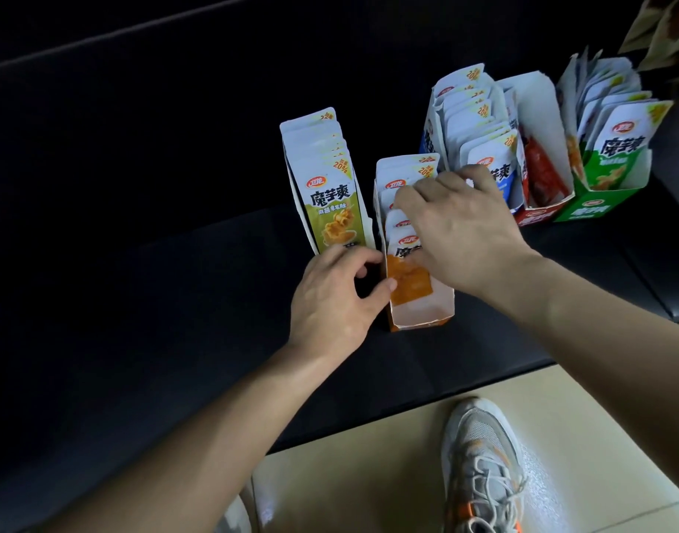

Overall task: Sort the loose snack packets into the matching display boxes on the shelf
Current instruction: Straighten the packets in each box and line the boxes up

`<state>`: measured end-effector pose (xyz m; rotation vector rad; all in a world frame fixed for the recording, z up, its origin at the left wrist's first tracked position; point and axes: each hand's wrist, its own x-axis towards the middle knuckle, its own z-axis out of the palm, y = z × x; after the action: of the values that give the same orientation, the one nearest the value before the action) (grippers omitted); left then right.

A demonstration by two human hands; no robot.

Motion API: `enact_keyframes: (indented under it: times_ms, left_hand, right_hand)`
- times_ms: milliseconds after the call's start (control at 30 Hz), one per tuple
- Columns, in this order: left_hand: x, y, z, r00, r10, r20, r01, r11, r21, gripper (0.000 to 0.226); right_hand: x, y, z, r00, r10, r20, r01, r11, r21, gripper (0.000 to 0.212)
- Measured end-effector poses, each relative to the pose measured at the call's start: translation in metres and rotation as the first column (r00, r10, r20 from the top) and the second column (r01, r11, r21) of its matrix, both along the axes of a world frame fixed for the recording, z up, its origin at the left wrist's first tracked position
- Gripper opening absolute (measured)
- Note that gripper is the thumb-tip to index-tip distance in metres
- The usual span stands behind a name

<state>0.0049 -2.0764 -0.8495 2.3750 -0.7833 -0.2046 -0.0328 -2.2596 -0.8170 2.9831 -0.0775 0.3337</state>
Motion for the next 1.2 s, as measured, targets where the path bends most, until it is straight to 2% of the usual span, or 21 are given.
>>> enact_keyframes:
  times_ms: [200,333,400,500,667,867,967,1100,1200]
  left_hand:
    - [0.0,-0.001,-0.001,1.0,0.003,0.011,-0.003,1.0,0.008,0.033]
    - [-0.001,-0.001,0.0,1.0,0.005,0.014,-0.005,1.0,0.02,0.033]
    - [0.0,-0.001,0.0,1.0,0.005,0.008,-0.006,1.0,0.019,0.034]
    - [0.0,-0.001,0.0,1.0,0.004,-0.004,-0.004,1.0,0.009,0.035]
    - [0.0,-0.001,-0.001,1.0,0.005,-0.003,-0.005,1.0,-0.002,0.035]
    - [0.002,-0.002,-0.001,1.0,0.007,-0.004,-0.007,1.0,-0.012,0.033]
    - [0.001,-0.003,0.001,1.0,-0.005,0.002,0.005,1.0,0.0,0.033]
    - [0.001,-0.001,0.001,1.0,-0.015,0.007,0.015,1.0,0.004,0.033]
    - [0.002,-0.001,0.0,1.0,-0.009,0.008,0.009,1.0,0.0,0.033]
  right_hand:
    - [-0.001,0.0,-0.006,0.997,0.002,0.077,0.002,0.998,-0.055,0.072]
    - [-0.006,0.003,-0.015,0.996,-0.017,0.083,0.021,0.998,-0.052,0.088]
    - [-0.007,0.003,-0.015,0.997,-0.017,0.078,0.021,0.999,-0.05,0.083]
    - [-0.004,-0.001,-0.008,1.0,0.002,0.01,-0.002,0.999,-0.046,0.073]
    - [-0.001,-0.003,0.005,0.977,0.038,-0.208,-0.05,0.998,-0.05,0.065]
    - [-0.003,-0.007,-0.002,0.997,0.063,0.047,-0.062,0.998,-0.017,0.053]
    - [-0.003,-0.006,-0.008,0.999,0.021,0.032,-0.02,0.999,-0.031,0.058]
    - [0.0,-0.003,-0.008,0.999,0.023,-0.038,-0.022,0.999,0.036,0.071]
    - [-0.001,-0.001,-0.008,0.998,0.022,-0.054,-0.02,0.999,0.043,0.071]
